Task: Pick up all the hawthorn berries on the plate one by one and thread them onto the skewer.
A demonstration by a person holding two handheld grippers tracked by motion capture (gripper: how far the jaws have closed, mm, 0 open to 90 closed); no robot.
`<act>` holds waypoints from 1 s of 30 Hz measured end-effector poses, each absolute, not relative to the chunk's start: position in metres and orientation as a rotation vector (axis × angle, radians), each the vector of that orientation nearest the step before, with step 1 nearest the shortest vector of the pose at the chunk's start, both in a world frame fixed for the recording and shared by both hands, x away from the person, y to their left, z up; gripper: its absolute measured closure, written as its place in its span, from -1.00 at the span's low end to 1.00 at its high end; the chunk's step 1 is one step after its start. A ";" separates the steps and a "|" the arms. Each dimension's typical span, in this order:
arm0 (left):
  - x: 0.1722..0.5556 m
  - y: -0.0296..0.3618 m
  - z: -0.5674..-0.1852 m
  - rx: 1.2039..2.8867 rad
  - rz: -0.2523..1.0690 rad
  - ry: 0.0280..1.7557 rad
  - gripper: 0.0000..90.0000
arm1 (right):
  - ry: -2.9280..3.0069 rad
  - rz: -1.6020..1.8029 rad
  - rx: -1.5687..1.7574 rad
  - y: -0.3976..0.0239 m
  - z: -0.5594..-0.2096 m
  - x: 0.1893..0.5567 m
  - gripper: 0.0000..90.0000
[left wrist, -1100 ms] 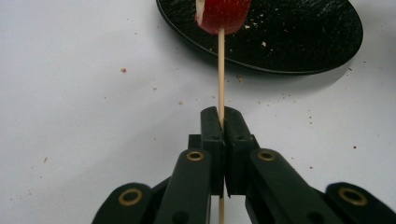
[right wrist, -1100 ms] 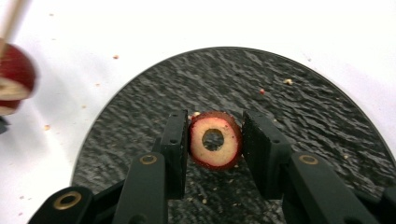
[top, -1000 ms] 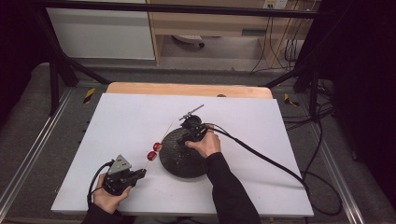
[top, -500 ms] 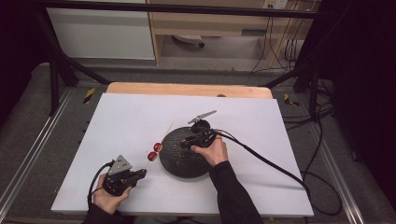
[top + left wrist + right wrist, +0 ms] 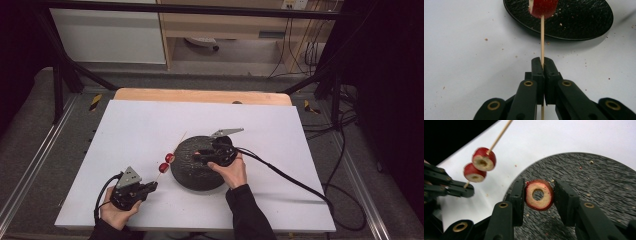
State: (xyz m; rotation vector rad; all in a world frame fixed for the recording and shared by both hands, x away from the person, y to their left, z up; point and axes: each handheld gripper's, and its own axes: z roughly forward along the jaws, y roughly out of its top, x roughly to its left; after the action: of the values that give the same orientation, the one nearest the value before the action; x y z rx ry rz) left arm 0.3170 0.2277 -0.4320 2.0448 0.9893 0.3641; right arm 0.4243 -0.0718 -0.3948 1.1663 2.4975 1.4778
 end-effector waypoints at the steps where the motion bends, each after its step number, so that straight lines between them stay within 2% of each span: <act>1: 0.317 0.228 -0.432 2.044 0.365 0.989 0.96 | 2.477 1.504 1.172 -0.073 -0.396 0.422 0.39; 20: 0.315 0.226 -0.431 2.039 0.366 0.984 0.96 | 2.160 1.852 1.298 -0.089 -0.402 0.406 0.39; 30: 0.314 0.224 -0.432 2.044 0.368 0.975 0.96 | 2.036 1.959 1.296 -0.095 -0.391 0.403 0.40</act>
State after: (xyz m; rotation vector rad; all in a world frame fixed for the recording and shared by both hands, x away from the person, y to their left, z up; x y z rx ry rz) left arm 0.3143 0.2241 -0.4318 2.0437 0.9750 0.3677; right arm 0.4031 -0.0948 -0.3908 1.2961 2.0360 1.9590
